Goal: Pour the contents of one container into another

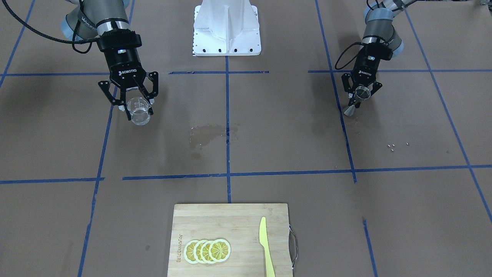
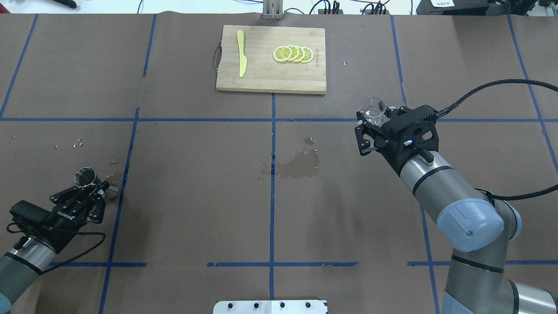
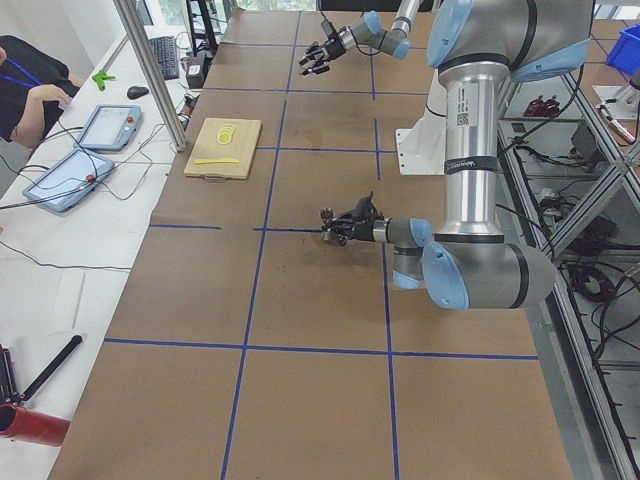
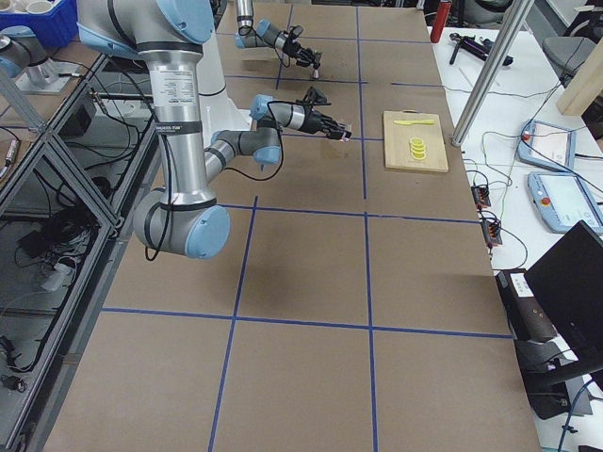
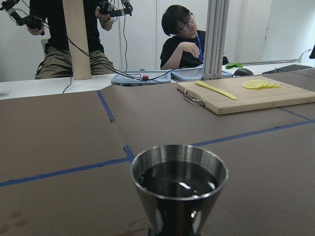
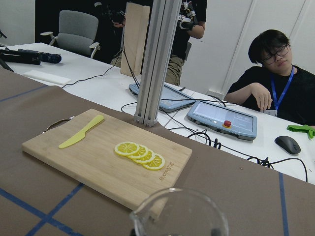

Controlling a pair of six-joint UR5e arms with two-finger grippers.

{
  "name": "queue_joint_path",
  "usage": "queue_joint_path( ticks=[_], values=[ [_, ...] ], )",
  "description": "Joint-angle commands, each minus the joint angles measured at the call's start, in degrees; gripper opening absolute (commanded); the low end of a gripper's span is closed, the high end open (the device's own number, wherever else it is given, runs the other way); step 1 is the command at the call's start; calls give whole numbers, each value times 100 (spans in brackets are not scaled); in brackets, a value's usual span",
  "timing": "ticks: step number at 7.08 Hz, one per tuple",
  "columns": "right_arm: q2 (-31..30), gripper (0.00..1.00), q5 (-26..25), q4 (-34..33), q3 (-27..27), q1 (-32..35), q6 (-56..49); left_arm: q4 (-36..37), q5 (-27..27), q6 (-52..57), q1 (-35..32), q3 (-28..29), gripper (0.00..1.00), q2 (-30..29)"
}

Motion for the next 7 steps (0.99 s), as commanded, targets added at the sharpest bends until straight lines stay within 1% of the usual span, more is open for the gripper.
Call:
queue_joint_path(
  ticks=[1, 3, 7],
  values=[
    [0, 0, 0, 0, 1, 2, 0, 8, 0, 0, 0, 25, 2, -13],
    [0, 0, 0, 0, -8, 2, 0, -1, -9, 0, 9, 69, 9, -22],
    [0, 0, 0, 0, -8, -7, 0, -1, 0, 0, 44, 113, 13, -22]
  ],
)
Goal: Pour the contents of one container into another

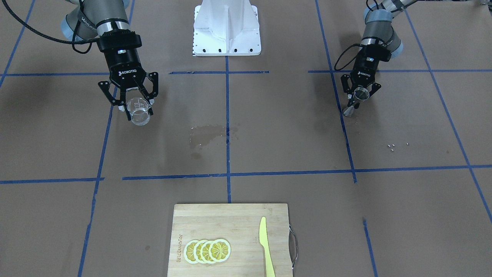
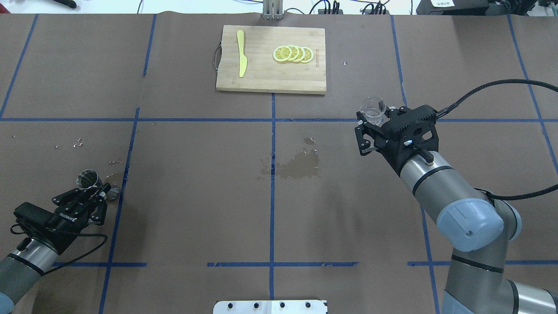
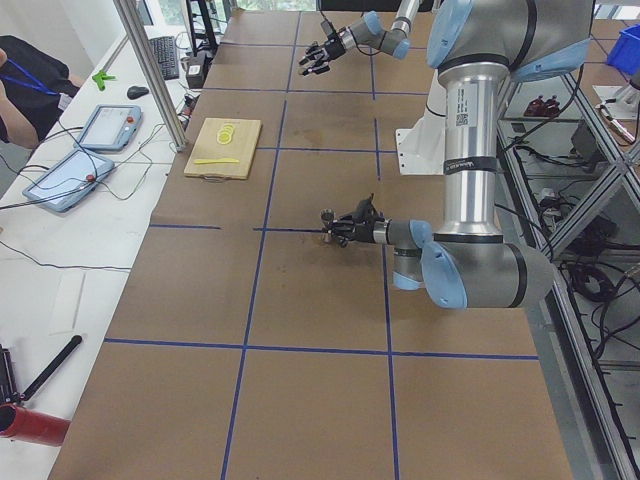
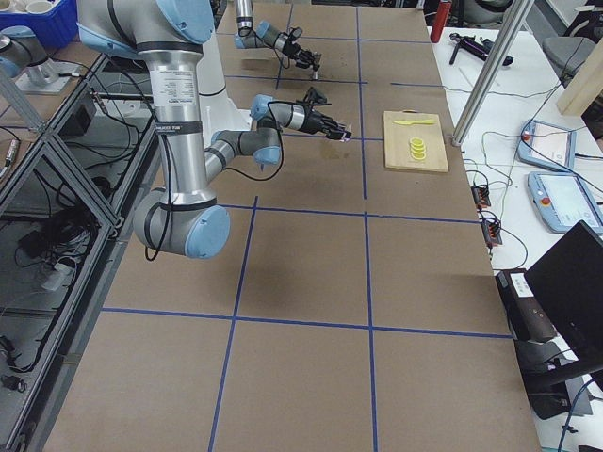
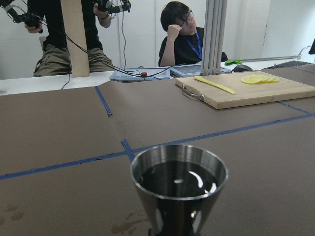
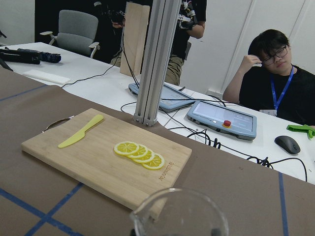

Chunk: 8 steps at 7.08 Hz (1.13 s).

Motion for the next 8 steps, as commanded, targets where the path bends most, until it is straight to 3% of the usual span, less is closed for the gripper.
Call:
queue_joint_path(
  ticks=[1, 6, 8],
  values=[
    [0, 0, 0, 0, 0, -7, 0, 0, 3, 0, 15, 11, 15, 0],
    [0, 0, 0, 0, 0, -7, 0, -9, 3, 0, 15, 11, 28, -9],
    [0, 0, 0, 0, 0, 2, 0, 0, 3, 9, 15, 11, 52, 0]
  ],
)
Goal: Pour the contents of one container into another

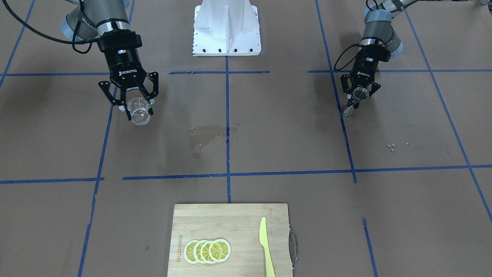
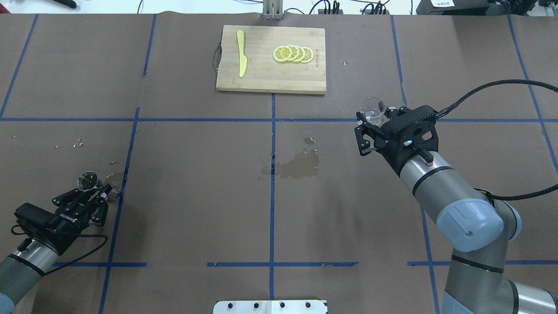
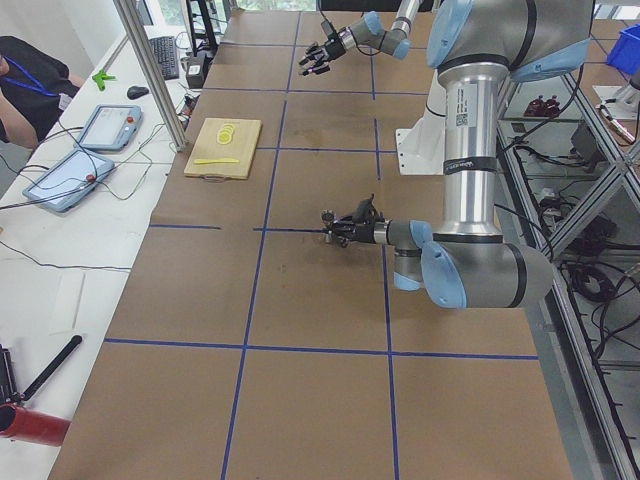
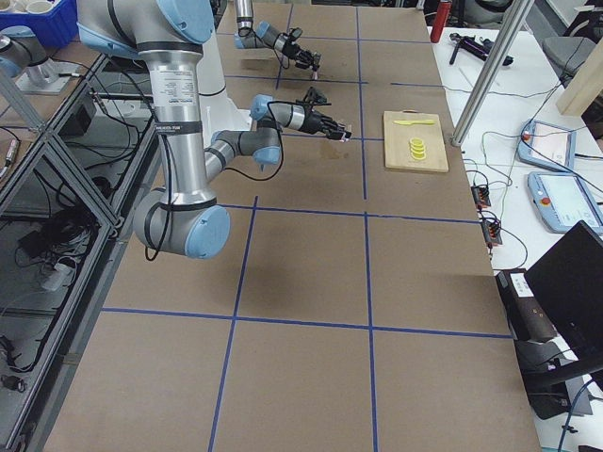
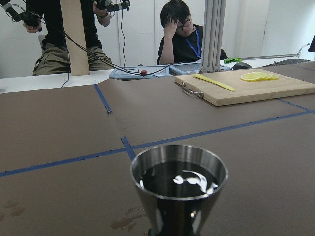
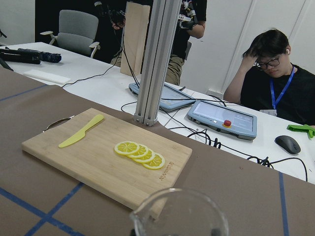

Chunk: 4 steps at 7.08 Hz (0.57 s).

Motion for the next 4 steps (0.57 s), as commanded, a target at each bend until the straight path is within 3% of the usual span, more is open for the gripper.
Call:
queue_joint_path(
  ticks=[1, 3, 4],
  values=[
    [0, 0, 0, 0, 0, -5, 0, 2, 0, 3, 0, 0, 59, 7],
    [0, 0, 0, 0, 0, -5, 0, -16, 0, 20, 0, 0, 100, 7],
    [0, 0, 0, 0, 0, -5, 0, -42, 0, 21, -9, -26, 100, 7]
  ],
)
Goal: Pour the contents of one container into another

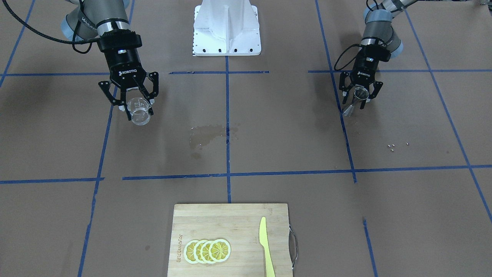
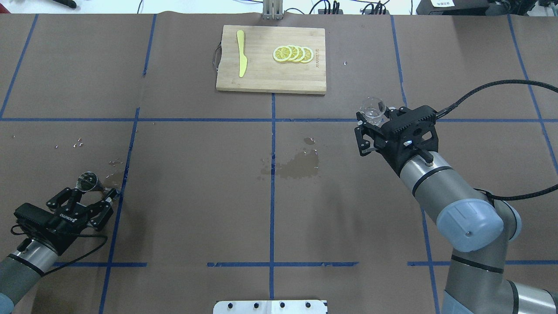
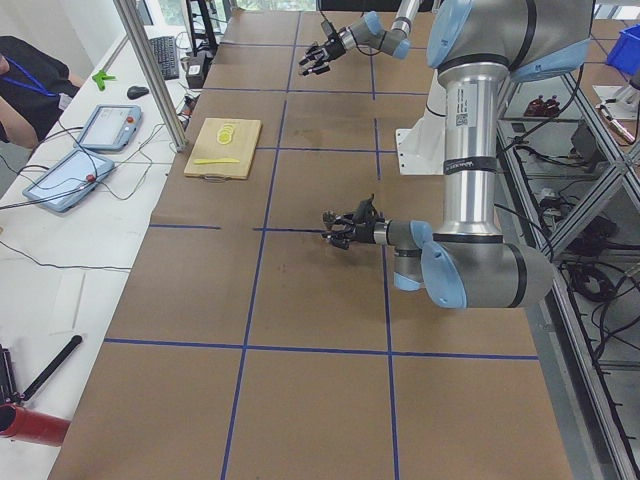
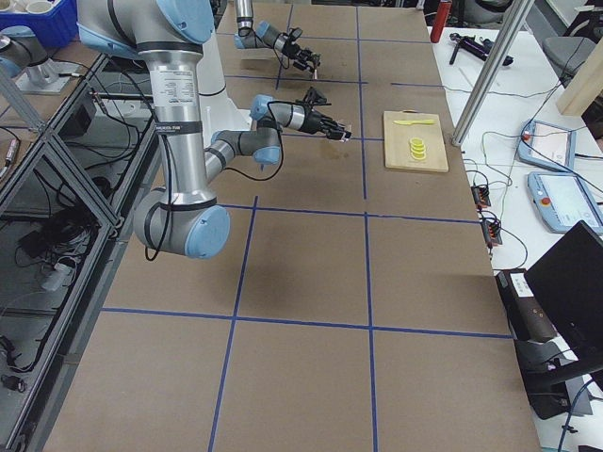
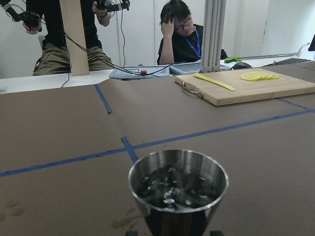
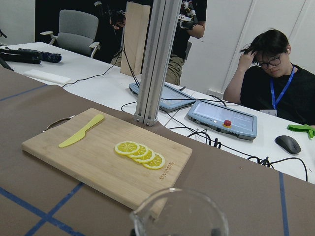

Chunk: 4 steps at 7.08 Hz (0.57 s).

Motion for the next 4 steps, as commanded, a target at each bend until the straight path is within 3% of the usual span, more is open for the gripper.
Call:
queue_joint_path(
  ticks=[1, 4],
  values=[
    [0, 0, 0, 0, 0, -1, 0, -34, 113, 30, -16, -11, 100, 9],
    [0, 0, 0, 0, 0, 8, 0, -86, 446, 4, -25, -291, 100, 44]
  ],
)
